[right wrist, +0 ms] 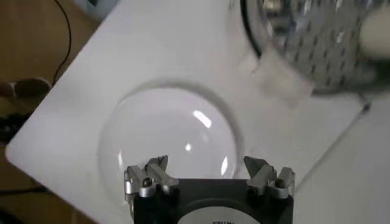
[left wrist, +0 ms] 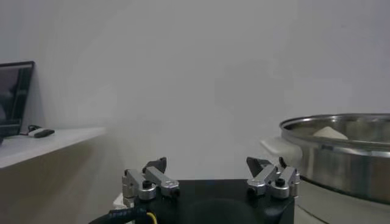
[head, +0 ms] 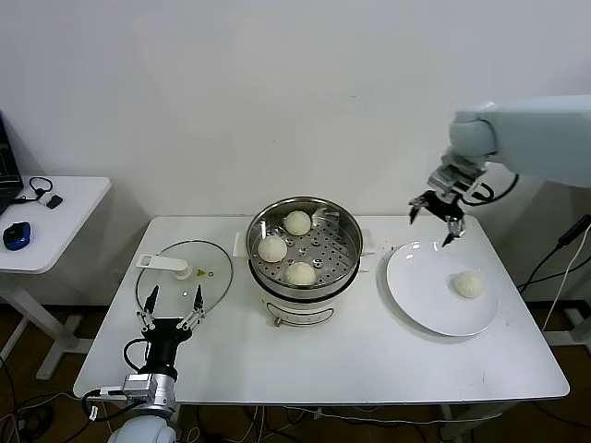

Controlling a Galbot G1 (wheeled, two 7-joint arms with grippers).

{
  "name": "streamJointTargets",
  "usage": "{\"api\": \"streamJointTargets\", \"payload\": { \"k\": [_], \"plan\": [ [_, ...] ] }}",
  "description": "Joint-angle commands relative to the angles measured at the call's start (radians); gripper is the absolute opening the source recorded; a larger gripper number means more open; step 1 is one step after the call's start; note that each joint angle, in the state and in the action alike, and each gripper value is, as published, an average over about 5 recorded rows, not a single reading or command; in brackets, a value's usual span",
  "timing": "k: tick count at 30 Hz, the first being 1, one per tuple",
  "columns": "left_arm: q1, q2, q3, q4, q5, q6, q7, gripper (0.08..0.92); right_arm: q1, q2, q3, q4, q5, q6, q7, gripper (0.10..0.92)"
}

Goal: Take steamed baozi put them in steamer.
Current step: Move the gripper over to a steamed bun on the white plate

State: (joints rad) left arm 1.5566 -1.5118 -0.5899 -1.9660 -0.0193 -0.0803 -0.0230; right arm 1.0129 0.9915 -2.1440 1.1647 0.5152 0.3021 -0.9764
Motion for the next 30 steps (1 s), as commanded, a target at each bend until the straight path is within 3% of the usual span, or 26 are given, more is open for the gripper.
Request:
{"api": "streamJointTargets", "payload": {
  "k": [1, 13, 30],
  "plan": [
    [-0.002, -0.001, -0.002, 0.011, 0.002, 0.0, 0.005, 0.823, -0.173, -0.204, 0.104, -0.093, -0.056, -0.371, -0.037, 0.823],
    [0.009, 0.007, -0.007, 0.044, 0.018, -0.01, 0.002, 0.823, -0.525, -0.258, 0.417, -0.322, -0.181, -0.261, -0.075, 0.823],
    [0.028, 0.008, -0.006, 0.062, 0.032, -0.034, -0.006, 0.823, -0.709, -0.18, 0.669, -0.567, -0.306, -0.132, -0.07, 0.823]
  ]
}}
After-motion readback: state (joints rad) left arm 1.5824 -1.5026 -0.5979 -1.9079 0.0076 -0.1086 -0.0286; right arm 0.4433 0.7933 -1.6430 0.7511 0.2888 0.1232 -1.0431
